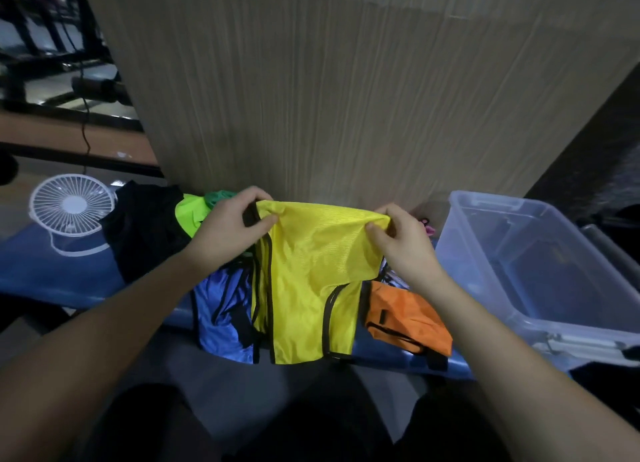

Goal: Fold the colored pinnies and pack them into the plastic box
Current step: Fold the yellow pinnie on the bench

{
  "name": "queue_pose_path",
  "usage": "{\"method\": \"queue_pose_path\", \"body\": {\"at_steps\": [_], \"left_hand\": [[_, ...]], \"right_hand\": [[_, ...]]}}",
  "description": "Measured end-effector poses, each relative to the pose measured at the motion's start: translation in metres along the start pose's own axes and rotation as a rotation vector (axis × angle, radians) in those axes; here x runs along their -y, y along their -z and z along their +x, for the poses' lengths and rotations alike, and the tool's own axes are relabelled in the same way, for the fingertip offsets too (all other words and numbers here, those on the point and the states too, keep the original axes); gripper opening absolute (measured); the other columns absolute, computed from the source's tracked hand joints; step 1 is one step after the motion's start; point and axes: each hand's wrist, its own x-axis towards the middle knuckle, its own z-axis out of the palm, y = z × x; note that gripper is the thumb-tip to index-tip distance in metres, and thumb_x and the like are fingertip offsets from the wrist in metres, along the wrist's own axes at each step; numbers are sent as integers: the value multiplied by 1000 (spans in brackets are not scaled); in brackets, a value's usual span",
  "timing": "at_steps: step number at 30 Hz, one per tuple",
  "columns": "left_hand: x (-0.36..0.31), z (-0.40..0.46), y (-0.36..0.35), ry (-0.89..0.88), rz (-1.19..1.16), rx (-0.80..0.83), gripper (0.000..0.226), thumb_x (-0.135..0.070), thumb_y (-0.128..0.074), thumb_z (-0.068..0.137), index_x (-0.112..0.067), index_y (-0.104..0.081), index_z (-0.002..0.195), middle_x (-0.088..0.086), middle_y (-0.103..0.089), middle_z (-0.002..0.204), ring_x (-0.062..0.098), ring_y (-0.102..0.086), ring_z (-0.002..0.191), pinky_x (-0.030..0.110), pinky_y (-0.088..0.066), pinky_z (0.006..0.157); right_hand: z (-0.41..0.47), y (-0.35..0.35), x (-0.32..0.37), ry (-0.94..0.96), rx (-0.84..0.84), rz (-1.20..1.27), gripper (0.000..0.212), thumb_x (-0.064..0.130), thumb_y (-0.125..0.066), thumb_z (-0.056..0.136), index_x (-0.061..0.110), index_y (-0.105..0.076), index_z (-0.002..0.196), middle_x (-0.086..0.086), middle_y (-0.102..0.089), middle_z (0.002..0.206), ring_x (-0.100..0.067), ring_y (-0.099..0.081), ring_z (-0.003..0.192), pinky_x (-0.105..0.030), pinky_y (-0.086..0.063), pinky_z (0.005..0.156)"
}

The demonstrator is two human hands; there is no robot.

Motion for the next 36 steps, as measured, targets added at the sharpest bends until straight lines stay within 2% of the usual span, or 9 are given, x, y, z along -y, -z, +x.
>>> {"method": "queue_pose_path", "body": {"at_steps": [6,11,15,18,23,26,31,33,36], "left_hand": [[-43,-20,42,-43,-37,100,15,-26,-72,90,-31,-66,102,-10,-68,100,7,-64,98,28,-51,87],[-88,-49,76,-132,-67,169,14,-23,-73,86,-29,-67,98,-12,-69,98,0,-63,94,11,-44,82],[-91,-39,80,-135,-33,131,14,-29,-73,87,-34,-66,98,-15,-68,100,2,-63,99,24,-45,84],[-75,-16,71,-101,0,79,15,-30,-74,88,-36,-67,99,-17,-68,100,0,-62,100,27,-48,87],[-33,28,46,-67,146,31,15,-32,-74,88,-38,-67,100,-18,-69,99,-1,-62,96,30,-52,86],[-5,57,30,-40,242,38,15,-43,-72,87,-42,-66,101,-17,-69,100,8,-63,98,40,-54,85],[23,99,0,-19,305,-5,13,-38,-73,88,-44,-66,97,-21,-67,88,5,-59,79,23,-38,58],[33,108,-9,-19,321,-15,13,-37,-72,88,-42,-66,99,-22,-63,88,2,-57,80,21,-37,60],[55,100,-19,-120,308,-5,15,-30,-72,89,-35,-68,103,-21,-62,97,6,-55,93,33,-48,75]], "right_hand": [[-20,35,29,68,21,125,4,31,-64,91,31,-61,89,11,-62,78,-11,-58,77,-42,-49,71],[-58,71,63,129,92,295,4,13,-66,96,16,-64,93,-13,-63,85,-19,-58,77,-43,-47,68],[-53,75,73,122,57,303,2,14,-64,97,16,-64,97,-14,-62,81,-28,-58,68,-43,-48,58],[-32,65,65,70,23,257,5,16,-63,97,19,-63,95,-4,-56,71,-14,-53,50,-32,-43,40],[20,36,32,-23,38,269,16,10,-66,94,23,-64,87,-4,-58,68,-23,-52,45,-36,-44,37],[54,20,10,-100,57,306,22,4,-67,93,22,-67,81,-10,-58,76,-18,-57,54,-34,-52,42],[100,-3,-22,-226,62,374,11,1,-63,94,10,-64,88,-12,-56,89,-25,-60,83,-39,-63,64],[110,-10,-34,-249,58,348,9,1,-64,94,9,-65,89,-9,-60,88,-23,-63,85,-41,-63,74],[106,-15,-47,-221,100,292,15,3,-69,85,18,-67,81,-3,-65,81,-21,-67,81,-46,-60,82]]}}
